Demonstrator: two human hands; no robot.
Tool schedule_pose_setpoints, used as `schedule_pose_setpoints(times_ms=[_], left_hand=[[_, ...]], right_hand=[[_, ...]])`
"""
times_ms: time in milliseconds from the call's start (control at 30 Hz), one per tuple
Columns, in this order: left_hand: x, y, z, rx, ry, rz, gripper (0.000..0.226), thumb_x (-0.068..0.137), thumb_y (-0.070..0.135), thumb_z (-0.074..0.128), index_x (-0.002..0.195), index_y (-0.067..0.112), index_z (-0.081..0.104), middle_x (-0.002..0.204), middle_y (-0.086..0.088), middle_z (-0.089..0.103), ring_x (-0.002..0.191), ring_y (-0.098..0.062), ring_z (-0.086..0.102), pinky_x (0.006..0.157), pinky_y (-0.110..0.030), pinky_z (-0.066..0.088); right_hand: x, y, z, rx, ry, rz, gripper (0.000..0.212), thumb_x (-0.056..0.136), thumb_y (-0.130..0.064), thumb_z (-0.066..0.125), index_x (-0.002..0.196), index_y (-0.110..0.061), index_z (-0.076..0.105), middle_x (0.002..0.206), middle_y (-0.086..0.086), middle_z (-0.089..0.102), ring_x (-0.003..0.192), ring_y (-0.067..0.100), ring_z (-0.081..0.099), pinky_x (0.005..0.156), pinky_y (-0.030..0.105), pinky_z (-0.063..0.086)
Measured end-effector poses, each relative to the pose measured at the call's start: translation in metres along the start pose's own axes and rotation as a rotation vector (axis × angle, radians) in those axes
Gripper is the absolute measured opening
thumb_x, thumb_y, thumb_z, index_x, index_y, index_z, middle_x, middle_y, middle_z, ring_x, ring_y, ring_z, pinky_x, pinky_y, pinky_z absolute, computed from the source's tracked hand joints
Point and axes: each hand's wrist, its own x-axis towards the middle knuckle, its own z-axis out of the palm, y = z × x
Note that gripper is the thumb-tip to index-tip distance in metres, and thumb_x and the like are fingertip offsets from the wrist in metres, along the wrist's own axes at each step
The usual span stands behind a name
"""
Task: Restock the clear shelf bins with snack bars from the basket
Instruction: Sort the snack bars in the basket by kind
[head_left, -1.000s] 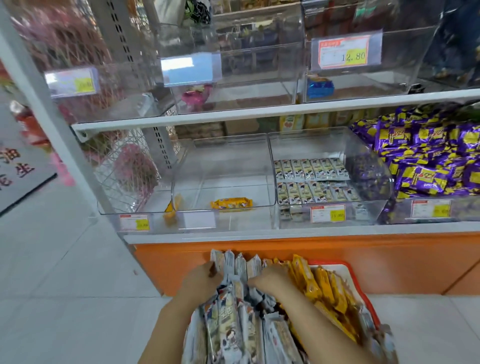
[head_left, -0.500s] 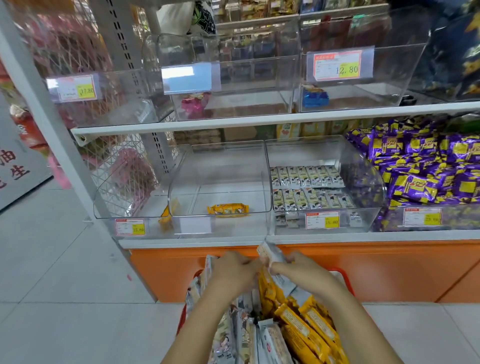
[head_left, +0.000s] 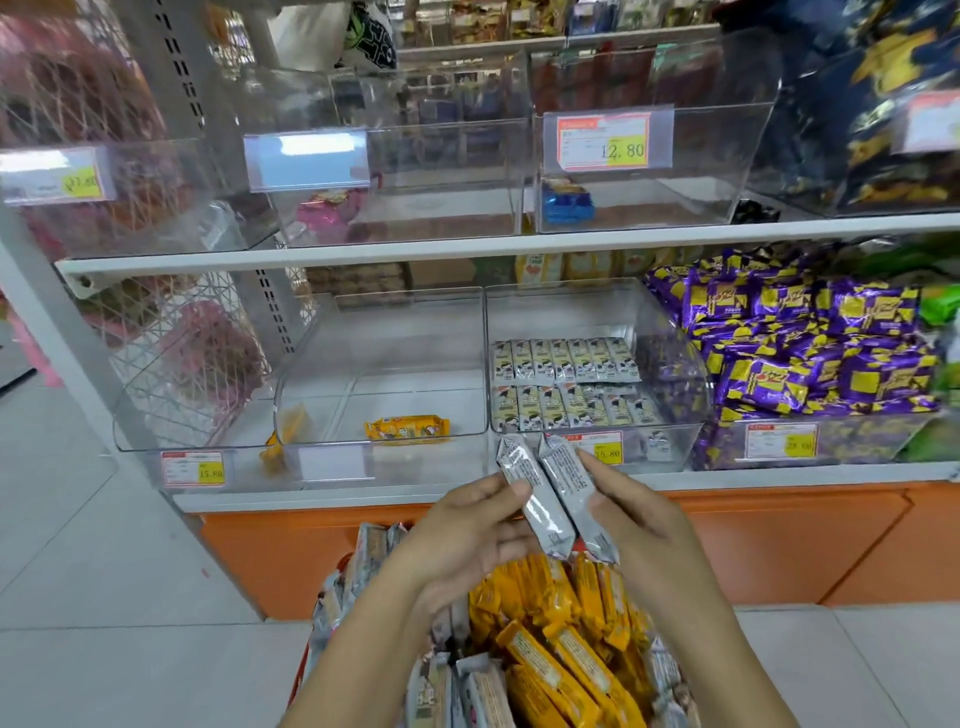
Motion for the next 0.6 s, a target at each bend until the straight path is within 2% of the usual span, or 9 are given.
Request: schedule_pose_setpoints(times_ms=[67, 167, 300, 400, 467, 533, 600], left_hand=[[0.0, -0.001, 0.001, -0.072, -0.054, -0.014, 0.04, 0.083, 0.015, 0.056, 0.118, -0.001, 0.058, 0.114, -0.022, 0.066, 0.098, -0.03, 0.067, 0.086, -0.037, 0.056], [0.002, -0.008, 0.003, -0.182, -0.058, -0.033, 0.033, 0.082, 0.011, 0.054, 0.112, -0.002, 0.061, 0.111, -0.023, 0.066, 0.095, -0.029, 0.069, 0.081, -0.038, 0.058], [0.009, -0.015, 0.01, -0.159, -0.061, -0.016, 0.036, 0.085, 0.01, 0.051, 0.119, 0.002, 0.06, 0.121, -0.022, 0.063, 0.103, -0.031, 0.066, 0.089, -0.041, 0.054], [0.013, -0.015, 0.014, -0.165, -0.075, -0.012, 0.034, 0.084, 0.007, 0.052, 0.116, 0.003, 0.061, 0.117, -0.021, 0.065, 0.1, -0.031, 0.067, 0.084, -0.04, 0.056], [0.016, -0.011, 0.015, -0.141, -0.1, 0.001, 0.034, 0.085, 0.007, 0.051, 0.118, 0.002, 0.06, 0.119, -0.021, 0.064, 0.102, -0.031, 0.066, 0.083, -0.038, 0.057], [0.021, -0.006, 0.016, -0.053, -0.137, 0.02, 0.037, 0.089, 0.007, 0.049, 0.125, 0.003, 0.055, 0.122, -0.021, 0.063, 0.108, -0.031, 0.064, 0.087, -0.037, 0.055], [0.025, 0.0, 0.018, 0.071, -0.173, 0.035, 0.037, 0.093, 0.006, 0.046, 0.13, 0.003, 0.051, 0.122, -0.02, 0.062, 0.109, -0.03, 0.062, 0.094, -0.037, 0.052]], right_hand=[[0.001, 0.003, -0.006, 0.026, 0.045, 0.015, 0.043, 0.093, -0.003, 0.054, 0.103, -0.044, 0.061, 0.095, -0.032, 0.067, 0.093, -0.015, 0.06, 0.076, 0.004, 0.046], [0.001, 0.009, -0.006, -0.01, 0.142, 0.0, 0.038, 0.09, -0.009, 0.063, 0.102, -0.045, 0.061, 0.104, -0.024, 0.066, 0.101, -0.007, 0.058, 0.086, 0.016, 0.046], [0.002, 0.013, -0.005, -0.049, 0.168, -0.001, 0.034, 0.088, -0.013, 0.066, 0.094, -0.047, 0.064, 0.092, -0.03, 0.066, 0.095, -0.008, 0.059, 0.076, 0.014, 0.043], [0.002, 0.011, -0.006, -0.053, 0.161, -0.015, 0.022, 0.088, -0.025, 0.066, 0.1, -0.044, 0.063, 0.092, -0.031, 0.066, 0.091, -0.012, 0.06, 0.073, 0.01, 0.044], [0.002, 0.01, -0.007, -0.061, 0.12, 0.008, 0.033, 0.079, -0.033, 0.073, 0.108, -0.044, 0.06, 0.095, -0.025, 0.068, 0.089, -0.011, 0.061, 0.072, 0.012, 0.048], [0.003, 0.01, -0.008, -0.118, 0.113, 0.003, 0.05, 0.074, -0.031, 0.08, 0.115, -0.043, 0.056, 0.101, -0.024, 0.066, 0.091, -0.011, 0.061, 0.074, 0.013, 0.049], [0.005, 0.009, -0.009, -0.181, 0.148, -0.022, 0.054, 0.074, -0.026, 0.081, 0.117, -0.043, 0.052, 0.103, -0.027, 0.062, 0.093, -0.015, 0.058, 0.074, 0.007, 0.046]])
